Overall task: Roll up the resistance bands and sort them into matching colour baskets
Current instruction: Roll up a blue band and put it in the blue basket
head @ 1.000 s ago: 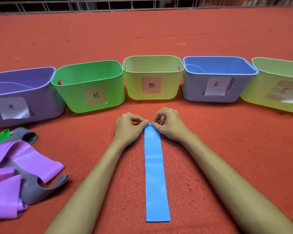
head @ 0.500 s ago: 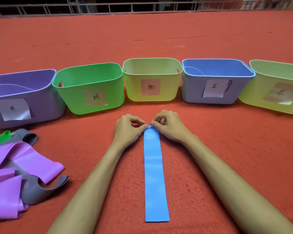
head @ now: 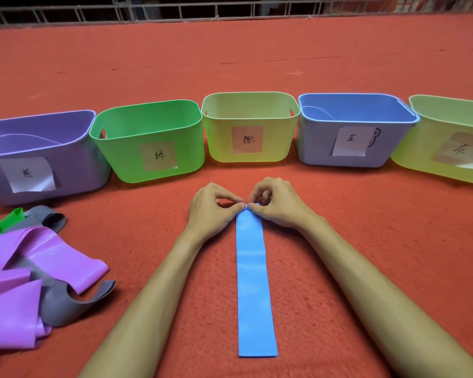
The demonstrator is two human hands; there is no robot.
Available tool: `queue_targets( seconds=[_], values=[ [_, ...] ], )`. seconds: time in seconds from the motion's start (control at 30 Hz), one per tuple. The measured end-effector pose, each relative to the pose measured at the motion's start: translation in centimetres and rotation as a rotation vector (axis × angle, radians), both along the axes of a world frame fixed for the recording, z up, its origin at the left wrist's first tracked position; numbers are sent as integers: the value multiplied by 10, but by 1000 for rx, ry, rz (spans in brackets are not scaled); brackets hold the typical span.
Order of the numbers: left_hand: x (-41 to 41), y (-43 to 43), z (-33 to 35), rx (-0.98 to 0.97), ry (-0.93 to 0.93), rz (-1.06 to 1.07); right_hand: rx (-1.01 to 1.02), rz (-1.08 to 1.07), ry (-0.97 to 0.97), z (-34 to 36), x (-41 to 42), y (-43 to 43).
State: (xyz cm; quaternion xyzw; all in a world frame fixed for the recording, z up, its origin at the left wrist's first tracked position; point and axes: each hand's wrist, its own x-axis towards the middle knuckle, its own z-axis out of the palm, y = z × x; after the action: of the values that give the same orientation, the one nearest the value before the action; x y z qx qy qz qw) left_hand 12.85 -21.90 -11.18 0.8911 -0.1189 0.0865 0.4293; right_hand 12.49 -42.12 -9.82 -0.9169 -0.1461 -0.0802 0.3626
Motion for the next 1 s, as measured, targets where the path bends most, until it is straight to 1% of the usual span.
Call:
queue_targets(
  seconds=[0.13, 0.3, 0.43, 0.57, 0.77, 1.0],
  values=[
    [1, 1, -1, 0, -4, -19, 12, 18, 26, 0, 0, -2],
    [1, 2, -1, -33, 8, -42, 107, 10, 62, 0, 1, -6],
    [0, 2, -3, -55, -3, -76, 111, 25, 18, -3, 1, -6],
    [0, 3, -2, -76, -27, -89, 178, 33, -19, -9, 1, -4],
    [3, 2, -6, -1, -33, -50, 287, 40, -34, -11, 2, -4],
    [1, 4, -2, -83, -8, -106, 288, 9, -16, -11, 3, -3]
  ],
)
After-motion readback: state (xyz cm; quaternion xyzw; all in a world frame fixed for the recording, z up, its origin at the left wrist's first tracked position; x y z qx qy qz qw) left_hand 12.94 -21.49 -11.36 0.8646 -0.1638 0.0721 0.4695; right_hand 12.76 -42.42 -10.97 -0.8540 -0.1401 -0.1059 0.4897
